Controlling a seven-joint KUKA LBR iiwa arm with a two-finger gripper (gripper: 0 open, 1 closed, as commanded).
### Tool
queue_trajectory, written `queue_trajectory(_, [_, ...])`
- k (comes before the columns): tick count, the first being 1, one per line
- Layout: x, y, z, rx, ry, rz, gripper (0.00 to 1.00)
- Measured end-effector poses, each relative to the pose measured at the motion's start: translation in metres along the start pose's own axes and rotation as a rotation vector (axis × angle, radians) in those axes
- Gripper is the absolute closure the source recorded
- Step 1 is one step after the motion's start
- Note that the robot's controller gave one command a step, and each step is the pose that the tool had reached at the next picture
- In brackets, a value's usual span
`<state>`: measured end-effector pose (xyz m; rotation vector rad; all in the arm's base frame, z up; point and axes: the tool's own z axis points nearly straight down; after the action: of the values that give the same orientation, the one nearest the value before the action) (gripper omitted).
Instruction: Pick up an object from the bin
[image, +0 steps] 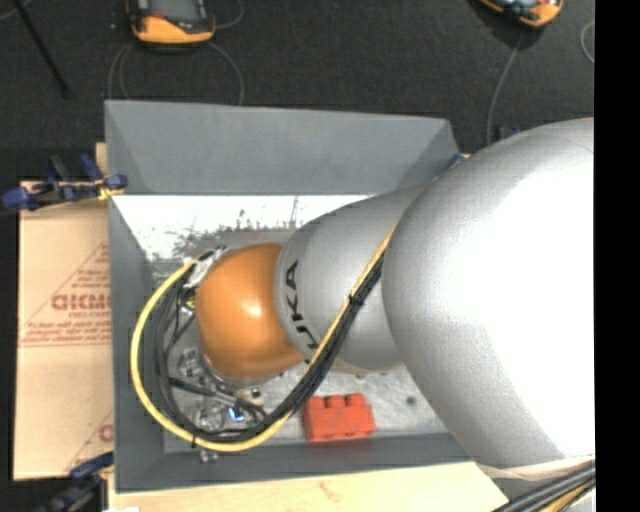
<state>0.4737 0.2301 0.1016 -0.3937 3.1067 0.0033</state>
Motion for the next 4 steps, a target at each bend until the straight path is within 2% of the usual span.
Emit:
queue_trajectory(1, [0.001, -0.014, 0.0, 0.001, 0.003, -0.264, 0.0])
queue_trajectory(2, [-0.009, 0.002, 0.026, 0.002, -0.022, -0.259, 0.0])
queue_trajectory(3, [-0.003, -0.024, 0.026, 0.0, -0.016, -0.254, 0.0])
queue_trajectory(4, [-0.002, -0.023, 0.026, -0.002, -0.014, -0.254, 1.0])
